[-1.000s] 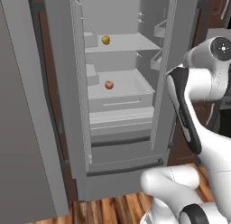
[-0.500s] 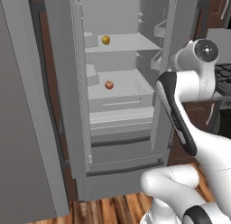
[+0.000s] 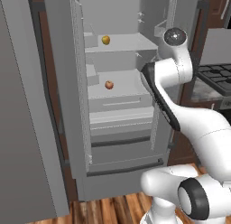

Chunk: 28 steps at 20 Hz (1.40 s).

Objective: Retrieve the apple and peach from the fridge and place them into the bowl on the dining table.

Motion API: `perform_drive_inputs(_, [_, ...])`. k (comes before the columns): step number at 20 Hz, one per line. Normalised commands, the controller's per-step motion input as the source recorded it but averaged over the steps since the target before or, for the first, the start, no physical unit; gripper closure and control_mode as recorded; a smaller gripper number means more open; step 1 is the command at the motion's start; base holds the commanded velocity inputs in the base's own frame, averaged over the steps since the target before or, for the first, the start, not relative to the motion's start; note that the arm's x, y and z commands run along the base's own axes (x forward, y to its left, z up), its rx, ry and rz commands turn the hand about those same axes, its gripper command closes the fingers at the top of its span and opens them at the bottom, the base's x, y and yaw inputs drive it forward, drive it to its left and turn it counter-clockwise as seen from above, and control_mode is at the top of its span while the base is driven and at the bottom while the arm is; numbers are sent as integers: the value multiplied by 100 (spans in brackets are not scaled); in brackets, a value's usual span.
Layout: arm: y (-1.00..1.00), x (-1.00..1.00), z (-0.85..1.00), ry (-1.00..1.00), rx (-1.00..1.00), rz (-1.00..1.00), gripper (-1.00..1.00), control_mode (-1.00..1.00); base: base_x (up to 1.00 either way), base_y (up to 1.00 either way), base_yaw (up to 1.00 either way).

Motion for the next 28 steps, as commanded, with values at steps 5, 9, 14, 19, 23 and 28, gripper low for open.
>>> perform_drive_inputs(5, [0,47,-32,0,-15,0,-100,-100,0,0,0])
perform_drive_inputs(9, [-7,44,-24,0,-5,0,-100,-100,0,0,0])
perform_drive_inputs(14, [-32,39,-12,0,0,0,-100,-100,0,0,0])
perform_drive_inputs(19, [-44,29,-9,0,0,0,-100,-100,0,0,0])
perform_drive_inputs(23, [-67,-1,-6,1,0,0,-100,-100,0,0,0])
perform_drive_inputs(28, [-100,-60,-5,6,0,-5,-100,-100,0,0,0])
